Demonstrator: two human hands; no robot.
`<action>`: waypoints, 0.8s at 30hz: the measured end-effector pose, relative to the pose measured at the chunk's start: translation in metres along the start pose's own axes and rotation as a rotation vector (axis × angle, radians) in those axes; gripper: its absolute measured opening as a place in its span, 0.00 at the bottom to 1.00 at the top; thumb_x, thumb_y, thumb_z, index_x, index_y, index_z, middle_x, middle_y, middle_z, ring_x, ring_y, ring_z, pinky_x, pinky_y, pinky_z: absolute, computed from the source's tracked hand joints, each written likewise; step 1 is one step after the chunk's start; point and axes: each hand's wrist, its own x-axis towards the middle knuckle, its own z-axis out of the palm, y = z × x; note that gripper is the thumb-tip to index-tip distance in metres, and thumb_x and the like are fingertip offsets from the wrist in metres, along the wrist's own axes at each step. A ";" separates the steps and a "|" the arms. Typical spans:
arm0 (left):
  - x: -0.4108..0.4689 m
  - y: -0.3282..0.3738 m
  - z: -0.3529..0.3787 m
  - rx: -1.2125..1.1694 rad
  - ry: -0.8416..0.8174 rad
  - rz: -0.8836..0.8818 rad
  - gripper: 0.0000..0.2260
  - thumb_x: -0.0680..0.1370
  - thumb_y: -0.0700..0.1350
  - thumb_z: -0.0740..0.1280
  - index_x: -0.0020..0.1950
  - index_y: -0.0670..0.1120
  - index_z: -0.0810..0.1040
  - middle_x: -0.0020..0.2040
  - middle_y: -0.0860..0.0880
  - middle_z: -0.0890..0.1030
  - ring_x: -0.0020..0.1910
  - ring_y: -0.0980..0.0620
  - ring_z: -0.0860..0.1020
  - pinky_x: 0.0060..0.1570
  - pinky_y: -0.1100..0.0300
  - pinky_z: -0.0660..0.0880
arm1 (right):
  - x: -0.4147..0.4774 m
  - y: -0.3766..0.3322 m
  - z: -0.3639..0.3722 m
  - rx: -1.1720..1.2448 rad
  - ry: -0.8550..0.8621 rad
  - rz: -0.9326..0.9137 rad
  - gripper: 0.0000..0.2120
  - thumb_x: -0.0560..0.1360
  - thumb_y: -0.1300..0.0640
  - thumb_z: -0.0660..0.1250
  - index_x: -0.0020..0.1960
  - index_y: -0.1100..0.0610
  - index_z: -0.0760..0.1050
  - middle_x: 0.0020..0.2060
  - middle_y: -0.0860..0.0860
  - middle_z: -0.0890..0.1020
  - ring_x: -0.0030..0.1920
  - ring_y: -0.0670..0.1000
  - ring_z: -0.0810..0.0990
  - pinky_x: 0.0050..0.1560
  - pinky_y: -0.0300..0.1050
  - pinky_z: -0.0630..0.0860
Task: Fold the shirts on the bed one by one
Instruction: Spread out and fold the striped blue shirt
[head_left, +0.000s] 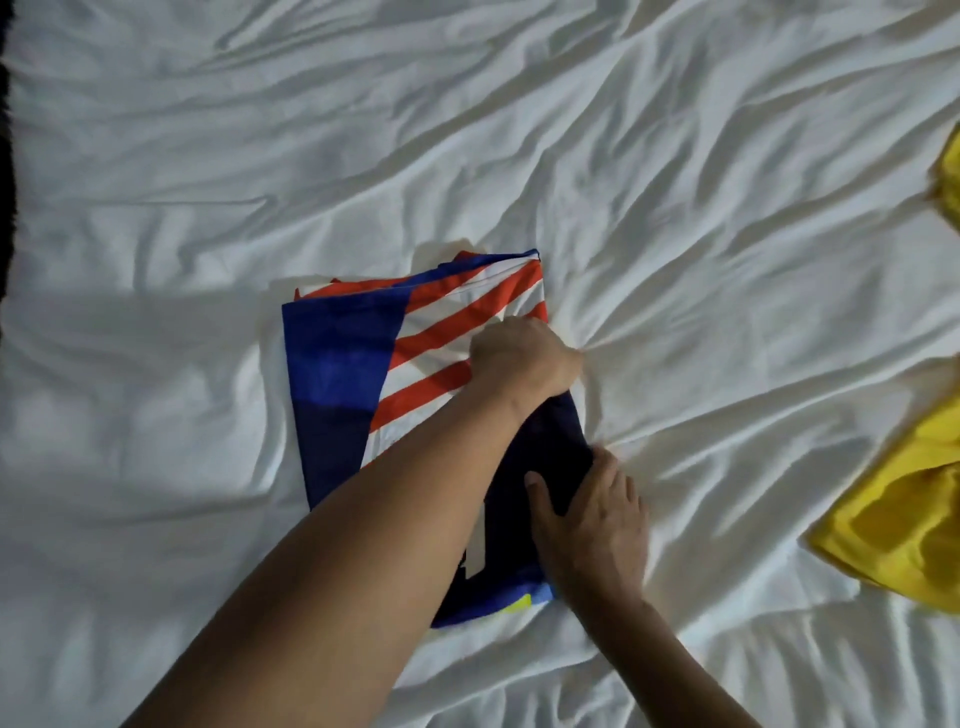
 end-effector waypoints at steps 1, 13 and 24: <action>0.000 0.002 -0.002 -0.018 -0.025 -0.020 0.25 0.83 0.61 0.59 0.69 0.43 0.75 0.63 0.42 0.80 0.57 0.42 0.78 0.47 0.52 0.70 | -0.001 -0.002 -0.006 0.003 -0.081 0.060 0.20 0.78 0.38 0.66 0.55 0.54 0.71 0.49 0.55 0.81 0.52 0.61 0.80 0.54 0.56 0.76; -0.036 -0.098 -0.030 -0.878 0.095 -0.041 0.17 0.78 0.43 0.65 0.66 0.39 0.76 0.56 0.43 0.81 0.43 0.50 0.76 0.35 0.60 0.68 | -0.071 -0.089 -0.034 0.277 -0.061 -0.075 0.11 0.81 0.45 0.65 0.49 0.52 0.67 0.35 0.51 0.79 0.38 0.58 0.78 0.37 0.55 0.77; -0.122 -0.339 -0.056 -1.214 0.140 -0.138 0.06 0.75 0.35 0.66 0.39 0.44 0.75 0.27 0.50 0.77 0.21 0.52 0.76 0.25 0.58 0.77 | -0.182 -0.255 0.043 0.361 -0.130 -0.358 0.13 0.79 0.55 0.67 0.46 0.50 0.61 0.31 0.53 0.76 0.38 0.66 0.75 0.32 0.56 0.69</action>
